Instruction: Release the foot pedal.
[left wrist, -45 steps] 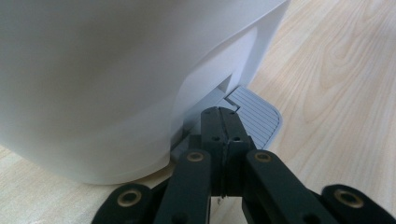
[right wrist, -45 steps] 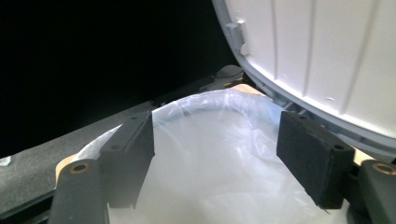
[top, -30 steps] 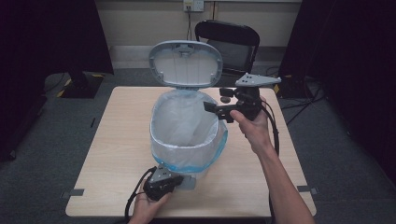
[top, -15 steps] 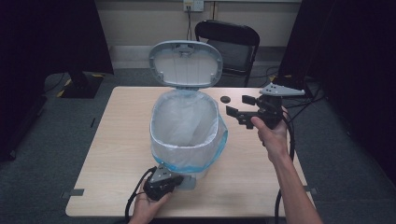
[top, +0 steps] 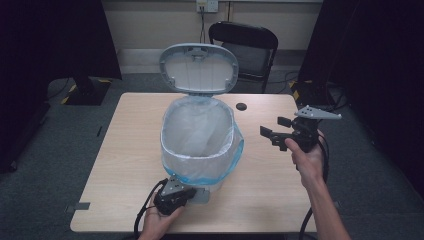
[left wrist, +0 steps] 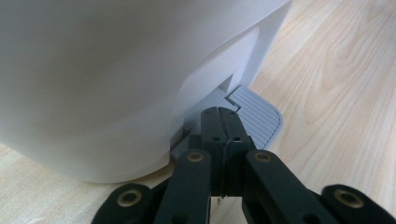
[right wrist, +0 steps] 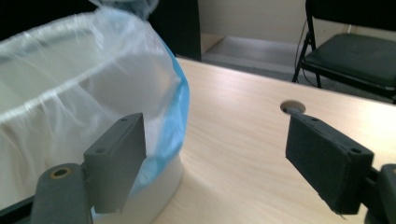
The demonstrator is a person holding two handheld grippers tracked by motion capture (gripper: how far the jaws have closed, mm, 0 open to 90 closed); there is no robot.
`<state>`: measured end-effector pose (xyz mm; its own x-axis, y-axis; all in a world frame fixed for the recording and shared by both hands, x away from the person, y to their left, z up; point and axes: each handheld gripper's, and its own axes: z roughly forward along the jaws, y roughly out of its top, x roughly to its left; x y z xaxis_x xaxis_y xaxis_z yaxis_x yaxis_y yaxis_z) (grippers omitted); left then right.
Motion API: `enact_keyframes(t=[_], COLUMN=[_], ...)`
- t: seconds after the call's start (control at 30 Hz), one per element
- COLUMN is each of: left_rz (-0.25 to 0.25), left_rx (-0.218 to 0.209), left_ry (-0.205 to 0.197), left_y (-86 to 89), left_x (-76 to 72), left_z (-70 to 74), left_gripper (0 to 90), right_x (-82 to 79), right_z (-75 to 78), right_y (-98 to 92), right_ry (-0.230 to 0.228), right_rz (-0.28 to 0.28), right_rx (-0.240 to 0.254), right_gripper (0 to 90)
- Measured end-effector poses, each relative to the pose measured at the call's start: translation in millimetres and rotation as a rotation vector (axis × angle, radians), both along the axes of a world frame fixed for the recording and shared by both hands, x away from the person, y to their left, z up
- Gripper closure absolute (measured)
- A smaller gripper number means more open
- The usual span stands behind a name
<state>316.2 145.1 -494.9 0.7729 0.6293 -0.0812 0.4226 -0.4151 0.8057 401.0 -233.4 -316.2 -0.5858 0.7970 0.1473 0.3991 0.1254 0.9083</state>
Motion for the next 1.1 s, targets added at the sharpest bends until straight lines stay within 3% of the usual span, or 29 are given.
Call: enact_keyframes(t=[0.3, 0.4, 0.5, 0.53, 0.63, 0.67, 0.73, 0.77, 0.8, 0.93, 1.1], left_rz=[0.008, 0.008, 0.007, 0.008, 0.009, 0.008, 0.006, 0.005, 0.002, 0.000, -0.006], left_rx=[0.014, 0.026, 0.014, 0.015, 0.015, 0.009, 0.001, 0.000, -0.002, -0.005, -0.005], left_ry=[-0.012, -0.025, -0.013, -0.014, -0.013, -0.010, -0.002, 0.002, 0.003, 0.008, 0.014], left_y=[-1.6, -3.2, -1.9, -2.0, -2.0, -1.4, -0.5, -0.2, 0.1, 0.3, -0.8], left_x=[-1.5, -2.7, -1.6, -1.8, -1.9, -1.5, -0.6, -0.5, -0.3, -0.6, -1.5], left_z=[0.6, 1.1, 0.7, 0.8, 0.9, 0.6, 0.4, 0.4, 0.5, 0.8, 1.8], left_gripper=[90.0, 90.0, 90.0, 90.0, 90.0, 90.0, 90.0, 89.7, 89.7, 86.7, 82.9], right_x=[-8.8, -11.5, -14.7, -18.4, -21.9, -21.9, -23.0, -23.8, -23.8, -25.0, -26.4], right_z=[-35.3, -51.7, -68.5, -82.0, -103.9, -103.9, -118.2, -130.5, -130.5, -157.4, -171.4], right_y=[-3.8, -6.5, -8.0, -9.6, -12.3, -12.3, -15.0, -16.0, -16.0, -17.9, -22.6], right_ry=[0.065, 0.092, 0.128, 0.150, 0.197, 0.197, 0.215, 0.230, 0.230, 0.255, 0.267], right_rz=[-0.018, -0.039, -0.038, -0.045, -0.046, -0.046, -0.054, -0.061, -0.061, -0.075, -0.121], right_rx=[-0.029, -0.025, -0.048, -0.067, -0.078, -0.078, -0.079, -0.092, -0.092, -0.148, -0.209], right_gripper=[19.4, 18.7, 18.7, 18.8, 18.9, 18.9, 18.9, 18.8, 18.8, 18.7, 18.9])
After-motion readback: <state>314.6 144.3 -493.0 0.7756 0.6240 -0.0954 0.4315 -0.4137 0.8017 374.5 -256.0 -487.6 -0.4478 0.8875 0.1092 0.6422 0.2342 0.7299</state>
